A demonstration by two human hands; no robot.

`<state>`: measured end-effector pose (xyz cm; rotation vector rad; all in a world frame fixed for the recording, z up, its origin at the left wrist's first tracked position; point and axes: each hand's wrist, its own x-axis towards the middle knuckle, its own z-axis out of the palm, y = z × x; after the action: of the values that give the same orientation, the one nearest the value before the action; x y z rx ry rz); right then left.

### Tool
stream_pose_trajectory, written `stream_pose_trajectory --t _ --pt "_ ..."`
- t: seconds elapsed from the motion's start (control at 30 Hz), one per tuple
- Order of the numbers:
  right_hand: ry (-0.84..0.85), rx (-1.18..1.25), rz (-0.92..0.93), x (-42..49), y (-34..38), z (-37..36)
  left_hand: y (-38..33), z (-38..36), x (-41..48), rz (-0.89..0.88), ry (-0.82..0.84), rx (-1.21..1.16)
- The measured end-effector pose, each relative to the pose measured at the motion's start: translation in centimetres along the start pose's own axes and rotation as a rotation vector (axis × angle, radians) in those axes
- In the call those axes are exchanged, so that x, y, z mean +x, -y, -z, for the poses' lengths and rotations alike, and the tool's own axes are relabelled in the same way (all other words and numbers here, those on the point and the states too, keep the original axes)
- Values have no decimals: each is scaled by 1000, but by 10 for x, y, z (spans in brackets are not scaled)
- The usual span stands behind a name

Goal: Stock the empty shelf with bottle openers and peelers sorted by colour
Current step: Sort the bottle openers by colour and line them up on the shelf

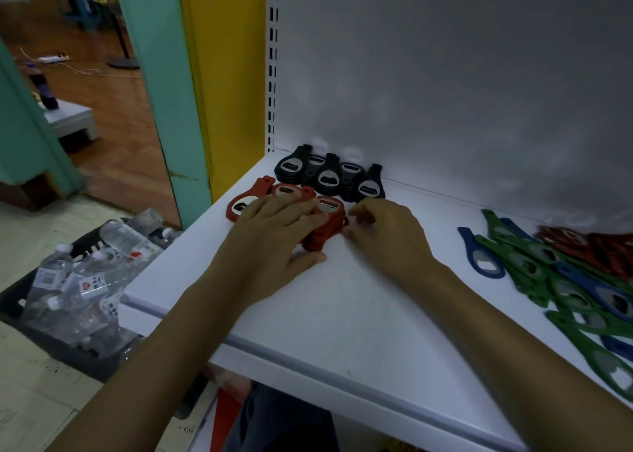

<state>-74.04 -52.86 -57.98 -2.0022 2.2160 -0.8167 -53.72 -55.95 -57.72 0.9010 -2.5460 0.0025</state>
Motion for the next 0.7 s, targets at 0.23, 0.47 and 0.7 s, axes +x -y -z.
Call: stream_pose_trajectory --t 0.23,0.47,0.7 --pt "177 -14 184 21 0 3 2 -4 0 7 21 -61" --pt "86 -62 237 17 -8 -1 3 -5 1 -11 -31 -35" --pt "91 -27 213 11 -5 0 2 -6 0 -8 -48 -34"
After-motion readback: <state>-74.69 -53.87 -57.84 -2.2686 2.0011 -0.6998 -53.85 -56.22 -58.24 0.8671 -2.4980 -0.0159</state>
